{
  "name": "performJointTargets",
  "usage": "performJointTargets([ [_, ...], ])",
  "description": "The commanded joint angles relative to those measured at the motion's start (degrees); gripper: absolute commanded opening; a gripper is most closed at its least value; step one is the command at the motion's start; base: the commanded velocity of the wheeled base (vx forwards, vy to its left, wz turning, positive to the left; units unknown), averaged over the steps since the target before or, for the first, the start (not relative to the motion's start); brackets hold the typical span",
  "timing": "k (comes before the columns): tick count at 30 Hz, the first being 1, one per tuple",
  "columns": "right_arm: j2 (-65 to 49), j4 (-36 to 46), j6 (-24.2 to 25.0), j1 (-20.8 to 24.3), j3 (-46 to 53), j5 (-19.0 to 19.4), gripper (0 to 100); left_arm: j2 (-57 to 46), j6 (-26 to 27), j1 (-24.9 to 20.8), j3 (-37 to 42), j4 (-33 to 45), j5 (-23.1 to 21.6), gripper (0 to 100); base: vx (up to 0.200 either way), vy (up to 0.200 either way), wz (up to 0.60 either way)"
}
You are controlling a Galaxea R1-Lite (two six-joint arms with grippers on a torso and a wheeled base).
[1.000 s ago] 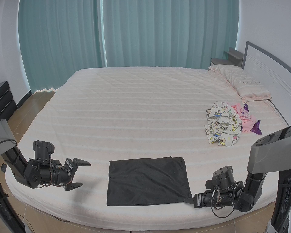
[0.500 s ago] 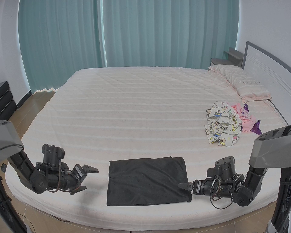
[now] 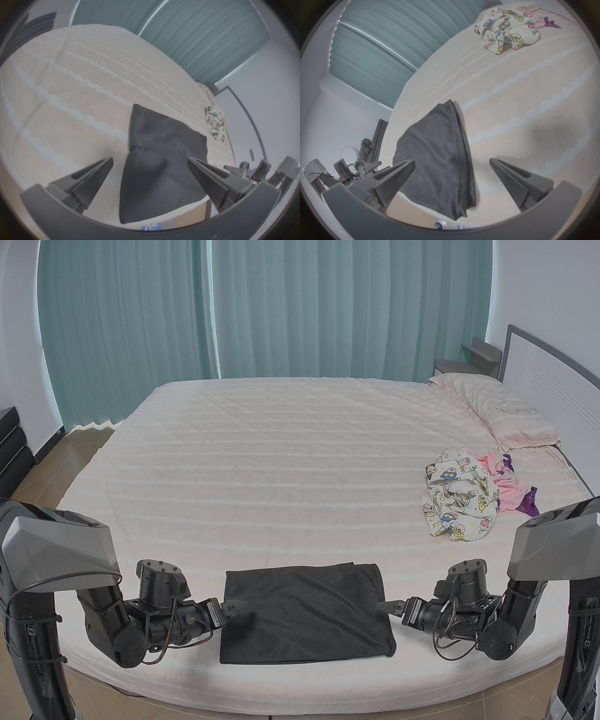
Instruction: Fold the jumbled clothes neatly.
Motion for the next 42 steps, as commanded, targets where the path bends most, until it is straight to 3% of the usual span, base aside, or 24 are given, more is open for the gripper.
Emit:
performJointTargets([
  [1, 1.5, -0.4, 0.0, -0.4, -0.6, 0.0, 100, 4.7, 1.1, -0.9, 0.4, -1.0, 0.2, 100, 0.000, 0.000, 0.00],
  [9, 4.2, 0.5, -1.9, 1.9, -6.5, -2.2, 100, 5.9, 1.2, -1.3, -1.2, -1.4, 0.0, 100, 0.000, 0.000, 0.00],
  [10, 5.9, 0.7, -4.7, 2.7, -7.7, -2.4, 100, 6.1, 1.1, -2.1, -1.8, -1.4, 0.0, 100, 0.000, 0.000, 0.00],
  [14, 8.5, 1.5, -6.8, 3.1, -10.7, -3.0, 100, 6.7, 0.8, -2.7, -2.6, -1.4, 0.2, 100, 0.000, 0.000, 0.00],
  [22, 8.8, 7.4, -7.8, 3.3, -15.4, -2.9, 100, 7.2, 0.6, -3.1, -4.1, -1.4, 0.8, 100, 0.000, 0.000, 0.00],
  [36, 9.8, 7.3, -7.9, 5.2, -17.8, -3.0, 100, 6.9, -3.3, -4.5, -6.4, -1.8, 1.0, 100, 0.000, 0.000, 0.00],
  [42, 7.7, 7.6, -8.4, 4.3, -17.3, -6.3, 100, 6.3, -3.2, -4.4, -6.2, -1.8, 2.3, 100, 0.000, 0.000, 0.00],
])
